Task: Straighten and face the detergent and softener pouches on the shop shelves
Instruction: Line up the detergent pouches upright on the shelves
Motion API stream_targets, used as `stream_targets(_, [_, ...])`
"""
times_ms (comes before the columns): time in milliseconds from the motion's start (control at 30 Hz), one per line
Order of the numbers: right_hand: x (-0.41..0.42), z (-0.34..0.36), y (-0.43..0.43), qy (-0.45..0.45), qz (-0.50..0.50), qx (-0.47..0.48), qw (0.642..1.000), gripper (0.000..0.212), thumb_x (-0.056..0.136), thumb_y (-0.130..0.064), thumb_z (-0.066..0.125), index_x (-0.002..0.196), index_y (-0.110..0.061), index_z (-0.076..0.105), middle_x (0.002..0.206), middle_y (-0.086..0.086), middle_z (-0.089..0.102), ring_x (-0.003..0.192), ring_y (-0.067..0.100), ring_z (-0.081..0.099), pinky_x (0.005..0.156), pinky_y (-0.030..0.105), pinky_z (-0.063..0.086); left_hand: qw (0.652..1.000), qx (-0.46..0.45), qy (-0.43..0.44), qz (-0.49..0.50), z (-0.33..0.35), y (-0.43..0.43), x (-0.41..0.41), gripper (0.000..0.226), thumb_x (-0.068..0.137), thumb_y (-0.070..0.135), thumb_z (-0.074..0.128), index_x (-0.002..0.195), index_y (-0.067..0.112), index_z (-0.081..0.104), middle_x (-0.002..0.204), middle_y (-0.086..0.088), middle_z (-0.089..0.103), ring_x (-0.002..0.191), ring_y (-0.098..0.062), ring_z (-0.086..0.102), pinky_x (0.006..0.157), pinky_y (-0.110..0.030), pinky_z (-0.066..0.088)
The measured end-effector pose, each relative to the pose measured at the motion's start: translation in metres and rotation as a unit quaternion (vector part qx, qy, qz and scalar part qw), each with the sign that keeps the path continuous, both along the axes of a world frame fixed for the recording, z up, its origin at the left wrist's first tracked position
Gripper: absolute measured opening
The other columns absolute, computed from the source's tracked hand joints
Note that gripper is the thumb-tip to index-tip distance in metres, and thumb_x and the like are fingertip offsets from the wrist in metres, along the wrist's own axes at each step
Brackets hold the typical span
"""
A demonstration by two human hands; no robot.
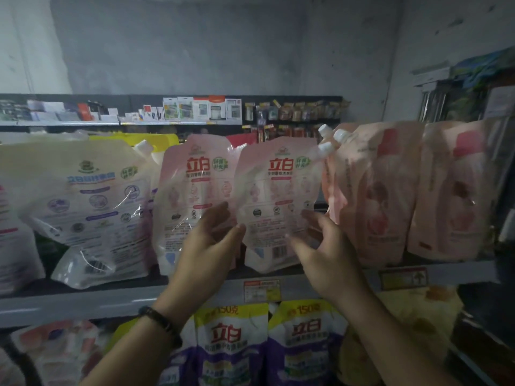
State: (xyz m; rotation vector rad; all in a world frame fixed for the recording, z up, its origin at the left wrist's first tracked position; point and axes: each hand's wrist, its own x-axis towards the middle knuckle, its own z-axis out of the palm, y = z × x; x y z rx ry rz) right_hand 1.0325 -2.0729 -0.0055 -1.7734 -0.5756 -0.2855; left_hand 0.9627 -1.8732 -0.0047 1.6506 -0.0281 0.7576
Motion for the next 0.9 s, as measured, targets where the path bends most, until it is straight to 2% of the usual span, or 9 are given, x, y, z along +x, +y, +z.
stream_targets(133, [0.017,0.001,0.003,0.011,-0.006,0.005,1.0,0.057,0.096,-0.034,0.077,0.148,-0.03,0.056,0.135,-0.017,0.063,0.121,-0.001,0.06,0.098,0.018,0.048,0.999,0.004,0.036,0.006,0.002,0.002,0.018,0.049,0.1,0.031,0.072,0.146,0.029,0.055,0.13,0.011,0.072,0.119,-0.009,0.07,0.094,-0.036,0.06])
stream_targets(267, [0.027,-0.003,0.005,0.015,-0.001,-0.002,1.0,0.067,0.095,-0.039,0.078,0.155,-0.028,0.05,0.144,-0.014,0.061,0.13,0.005,0.058,0.108,0.029,0.052,0.999,0.034,0.034,-0.009,0.003,-0.008,0.028,0.025,0.102,0.02,0.068,0.126,0.027,0.066,0.115,0.01,0.08,0.106,-0.008,0.076,0.086,-0.029,0.062])
stream_targets(400, [0.033,-0.009,0.009,0.021,0.004,-0.005,1.0,0.075,0.092,-0.041,0.081,0.157,-0.025,0.046,0.149,-0.009,0.058,0.137,0.01,0.056,0.113,0.034,0.051,0.992,0.095,0.058,0.052,0.005,-0.01,0.032,0.02,0.103,0.031,0.067,0.123,0.026,0.067,0.108,0.011,0.08,0.096,-0.003,0.076,0.076,-0.025,0.062])
stream_targets(467, [0.035,-0.012,0.009,0.015,0.0,-0.01,1.0,0.077,0.09,-0.041,0.082,0.156,-0.025,0.047,0.149,-0.009,0.058,0.137,0.011,0.056,0.112,0.035,0.052,0.987,0.119,0.067,0.084,0.008,-0.01,0.034,0.016,0.104,0.037,0.066,0.118,0.029,0.068,0.102,0.011,0.079,0.087,0.001,0.074,0.064,-0.015,0.056])
stream_targets(533, [0.034,-0.012,0.009,0.011,0.003,-0.017,1.0,0.076,0.089,-0.041,0.083,0.156,-0.027,0.048,0.146,-0.012,0.059,0.133,0.009,0.058,0.108,0.031,0.054,0.985,0.129,0.067,0.097,0.011,-0.014,0.038,0.016,0.104,0.039,0.065,0.114,0.028,0.071,0.099,0.011,0.078,0.081,0.003,0.073,0.06,-0.015,0.057])
stream_targets(633, [0.033,-0.012,0.009,0.005,0.014,-0.02,1.0,0.069,0.089,-0.039,0.084,0.15,-0.032,0.053,0.14,-0.015,0.062,0.127,0.005,0.061,0.102,0.027,0.057,0.978,0.155,0.059,0.125,0.016,-0.015,0.045,0.022,0.105,0.042,0.062,0.101,0.025,0.076,0.092,0.009,0.079,0.08,-0.002,0.074,0.071,-0.035,0.066])
stream_targets(700, [0.033,-0.012,0.009,0.004,0.024,-0.014,1.0,0.067,0.088,-0.038,0.084,0.148,-0.034,0.054,0.136,-0.017,0.065,0.124,0.003,0.064,0.101,0.028,0.059,0.976,0.158,0.056,0.136,0.016,-0.013,0.048,0.032,0.107,0.043,0.058,0.093,0.021,0.076,0.09,0.006,0.079,0.083,-0.007,0.075,0.076,-0.04,0.067])
stream_targets(833, [0.029,-0.011,0.009,0.02,0.053,0.014,0.998,0.071,0.082,-0.044,0.086,0.146,-0.037,0.055,0.131,-0.017,0.07,0.118,0.001,0.068,0.101,0.033,0.06,0.978,0.149,0.037,0.145,0.015,-0.014,0.048,0.04,0.106,0.045,0.057,0.083,0.016,0.071,0.081,-0.003,0.075,0.076,-0.022,0.074,0.07,-0.051,0.065])
stream_targets(900, [0.026,-0.01,0.011,0.021,0.057,0.021,0.998,0.073,0.079,-0.048,0.086,0.145,-0.038,0.055,0.129,-0.017,0.071,0.115,0.0,0.07,0.1,0.033,0.06,0.979,0.138,0.022,0.146,0.014,-0.016,0.048,0.041,0.106,0.044,0.059,0.081,0.014,0.069,0.078,-0.005,0.073,0.072,-0.025,0.072,0.064,-0.047,0.064])
